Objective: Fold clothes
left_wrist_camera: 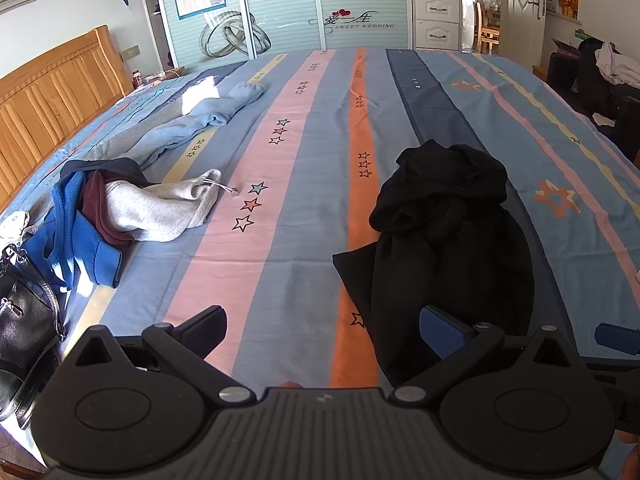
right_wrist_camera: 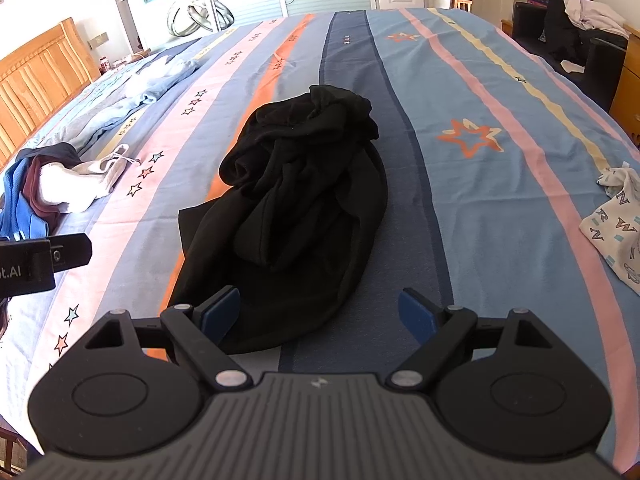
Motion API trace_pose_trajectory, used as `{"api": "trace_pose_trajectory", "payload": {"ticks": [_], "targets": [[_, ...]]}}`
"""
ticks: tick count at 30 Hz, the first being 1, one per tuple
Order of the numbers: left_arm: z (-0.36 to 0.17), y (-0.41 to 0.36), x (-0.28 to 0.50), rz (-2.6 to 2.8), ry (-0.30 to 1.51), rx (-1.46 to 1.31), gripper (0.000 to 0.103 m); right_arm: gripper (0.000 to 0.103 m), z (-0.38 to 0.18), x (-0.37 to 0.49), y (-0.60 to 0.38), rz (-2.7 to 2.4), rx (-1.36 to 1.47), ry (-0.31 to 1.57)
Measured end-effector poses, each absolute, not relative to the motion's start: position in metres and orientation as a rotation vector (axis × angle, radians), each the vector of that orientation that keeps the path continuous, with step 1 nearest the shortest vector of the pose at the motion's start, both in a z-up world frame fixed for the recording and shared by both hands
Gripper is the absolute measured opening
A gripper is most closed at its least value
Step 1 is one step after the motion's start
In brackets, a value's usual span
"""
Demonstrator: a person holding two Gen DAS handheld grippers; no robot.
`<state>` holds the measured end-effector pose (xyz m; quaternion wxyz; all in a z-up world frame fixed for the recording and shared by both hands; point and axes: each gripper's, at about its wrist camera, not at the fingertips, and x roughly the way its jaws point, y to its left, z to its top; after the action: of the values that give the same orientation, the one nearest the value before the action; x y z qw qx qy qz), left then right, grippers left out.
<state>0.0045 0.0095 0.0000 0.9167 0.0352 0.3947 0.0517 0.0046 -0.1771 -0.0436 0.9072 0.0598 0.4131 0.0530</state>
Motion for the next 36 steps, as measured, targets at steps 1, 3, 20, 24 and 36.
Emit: {"api": "trace_pose_trajectory", "payload": {"ticks": [1,3,20,24,36], "targets": [[0.0001,0.0097,0.0044,0.106,0.810,0.071,0.102,0.087,-0.0437,0.0047,-0.1771,0.109,0.123,0.853],[0.0001,0.0099,0.0042,0.105,0.807,0.067,0.102,0.087,-0.0437,0.0054,-0.1781,0.112,0.126,0.851],[0.0015,0.0073,0.0017,0.095,0.801,0.069,0.102,0.087,-0.0417,0.0065,-0.1793,0.110,0.126,0.852],[0.0020,0.0073,0.0014,0.094,0.799,0.063,0.102,0.087,-0.0415,0.0060,-0.1782,0.111,0.120,0.851],[0.0025,0.0061,0.0000,0.085,0.797,0.066,0.102,0.087,-0.0395,0.0055,-0.1778,0.109,0.123,0.847]]}}
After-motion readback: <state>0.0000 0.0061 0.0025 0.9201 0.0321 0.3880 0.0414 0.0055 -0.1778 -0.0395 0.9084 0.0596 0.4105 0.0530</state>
